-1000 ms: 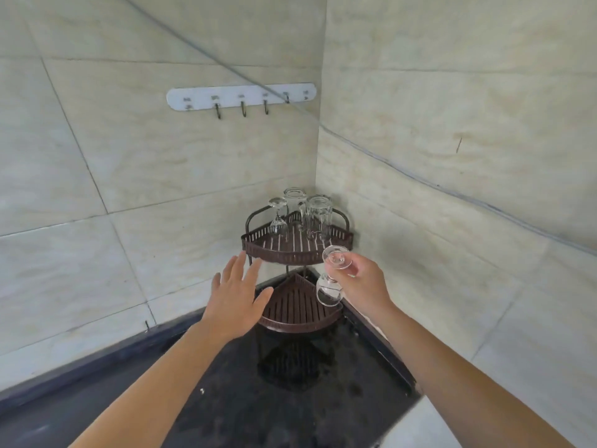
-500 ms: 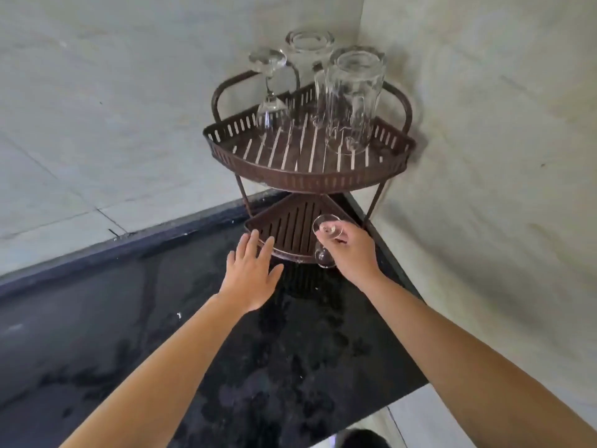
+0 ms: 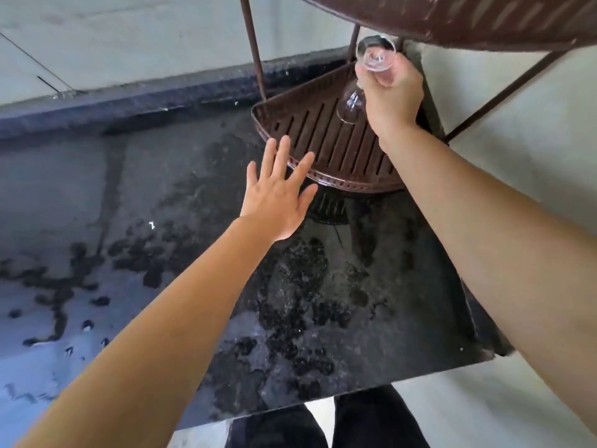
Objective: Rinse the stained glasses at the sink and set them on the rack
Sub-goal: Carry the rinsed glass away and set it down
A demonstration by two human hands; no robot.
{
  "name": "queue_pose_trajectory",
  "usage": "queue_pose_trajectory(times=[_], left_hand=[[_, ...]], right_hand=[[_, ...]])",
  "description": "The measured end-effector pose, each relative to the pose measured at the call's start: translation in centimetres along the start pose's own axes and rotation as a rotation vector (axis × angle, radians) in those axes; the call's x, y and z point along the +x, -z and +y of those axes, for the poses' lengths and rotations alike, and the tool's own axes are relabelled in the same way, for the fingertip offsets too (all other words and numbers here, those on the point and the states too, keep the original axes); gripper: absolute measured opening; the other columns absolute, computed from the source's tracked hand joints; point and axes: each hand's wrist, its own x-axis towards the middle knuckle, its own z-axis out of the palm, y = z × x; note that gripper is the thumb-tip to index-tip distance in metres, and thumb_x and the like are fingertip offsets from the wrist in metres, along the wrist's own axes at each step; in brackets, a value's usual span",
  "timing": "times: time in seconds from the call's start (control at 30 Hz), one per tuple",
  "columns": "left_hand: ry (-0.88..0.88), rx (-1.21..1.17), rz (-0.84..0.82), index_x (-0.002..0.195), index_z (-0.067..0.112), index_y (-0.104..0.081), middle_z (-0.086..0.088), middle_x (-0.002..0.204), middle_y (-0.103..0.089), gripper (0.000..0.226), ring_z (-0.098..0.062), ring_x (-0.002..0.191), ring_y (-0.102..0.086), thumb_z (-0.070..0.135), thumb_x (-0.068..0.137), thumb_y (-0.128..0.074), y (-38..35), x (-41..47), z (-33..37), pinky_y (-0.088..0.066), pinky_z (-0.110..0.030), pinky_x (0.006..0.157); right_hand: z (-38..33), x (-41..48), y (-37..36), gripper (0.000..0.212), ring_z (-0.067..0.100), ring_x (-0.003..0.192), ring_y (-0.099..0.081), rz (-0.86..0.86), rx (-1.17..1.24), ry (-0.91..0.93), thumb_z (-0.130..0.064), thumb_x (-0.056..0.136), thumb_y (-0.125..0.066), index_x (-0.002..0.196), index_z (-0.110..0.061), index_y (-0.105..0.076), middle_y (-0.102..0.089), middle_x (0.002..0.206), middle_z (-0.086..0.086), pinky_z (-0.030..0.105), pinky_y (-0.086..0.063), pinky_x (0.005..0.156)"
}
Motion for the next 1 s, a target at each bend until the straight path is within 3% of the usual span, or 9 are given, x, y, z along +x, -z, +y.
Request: queue_pose_trajectory(times=[0.13,0.27,0.4,0.5,0.6,0.7,0.77,1.0], left_hand=[[0.01,0.003,0.009,0.161,0.032,-0.007,-0.01,0.169,0.012,0.061,-0.03,0.154,0.017,0.053,0.106,-0.02,-0.3,0.0,0.1,-0.009,-0.057,0.122],[0.019,-0.002,0.005,0.161,0.031,-0.005,-0.011,0.168,0.012,0.061,-0.031,0.154,0.016,0.053,0.106,-0.02,-0.3,0.0,0.2,-0.009,-0.057,0.122],[0.009,0.059,-0.02,0.161,0.029,0.001,-0.012,0.168,0.013,0.064,-0.033,0.154,0.014,0.055,0.105,-0.018,0.1,-0.1,0.1,-0.01,-0.056,0.124],[0.043,0.077,0.031,0.161,0.025,-0.001,-0.014,0.168,0.008,0.066,-0.035,0.155,0.009,0.056,0.104,-0.015,0.8,-2.0,-0.8,-0.012,-0.056,0.123],[0.18,0.063,0.097,0.162,0.023,-0.002,-0.016,0.168,0.008,0.067,-0.038,0.154,0.006,0.055,0.104,-0.015,1.9,-6.4,-3.3,-0.013,-0.056,0.123],[0.33,0.08,0.139,0.162,0.021,-0.008,-0.019,0.168,0.004,0.068,-0.041,0.154,0.002,0.055,0.103,-0.015,3.7,-12.9,-7.4,-0.016,-0.059,0.122],[0.435,0.091,0.17,0.162,0.02,-0.011,-0.02,0.168,0.001,0.069,-0.042,0.154,0.0,0.055,0.103,-0.015,5.3,-17.9,-11.1,-0.016,-0.061,0.121],[0.918,0.068,0.479,0.162,0.025,-0.009,-0.013,0.169,0.004,0.067,-0.034,0.155,0.009,0.055,0.104,-0.027,12.8,-41.4,-23.8,0.001,-0.058,0.123]], right_hand=[[0.2,1.2,-1.0,0.023,0.003,0.089,-0.068,-0.061,-0.077,0.046,-0.031,0.089,-0.071,0.107,-0.017,-0.074,-0.072,0.092,-0.012,0.02,-0.054,0.087],[0.9,0.9,-0.3,0.038,0.015,0.109,-0.066,-0.172,-0.201,0.048,-0.031,0.09,-0.068,0.122,-0.011,-0.071,-0.073,0.116,0.001,0.028,-0.049,0.101],[0.9,-2.0,1.7,0.062,0.016,0.141,-0.044,-0.221,-0.3,0.084,-0.034,0.095,-0.066,0.149,-0.014,-0.044,-0.049,0.152,0.003,0.028,-0.034,0.116],[0.2,-5.4,2.7,0.064,0.024,0.152,-0.025,-0.251,-0.379,0.15,-0.038,0.103,-0.054,0.156,-0.011,-0.031,-0.027,0.164,0.013,0.035,-0.025,0.123],[-1.2,-8.8,2.1,0.065,0.03,0.155,-0.013,-0.294,-0.459,0.236,-0.039,0.104,-0.049,0.158,-0.01,-0.026,-0.014,0.167,0.018,0.037,-0.02,0.122],[-4.0,-12.6,-0.8,0.068,0.037,0.154,-0.014,-0.385,-0.478,0.357,-0.039,0.103,-0.051,0.157,-0.005,-0.027,-0.014,0.166,0.023,0.047,-0.022,0.124],[-7.2,-15.8,-3.6,0.069,0.036,0.155,-0.012,-0.485,-0.475,0.453,-0.042,0.104,-0.049,0.158,-0.007,-0.025,-0.011,0.167,0.022,0.048,-0.018,0.126],[-22.4,-32.8,-14.5,0.07,0.038,0.155,-0.008,-0.704,-0.476,0.962,-0.059,0.104,-0.033,0.161,-0.019,-0.023,-0.004,0.169,0.02,0.052,-0.013,0.125]])
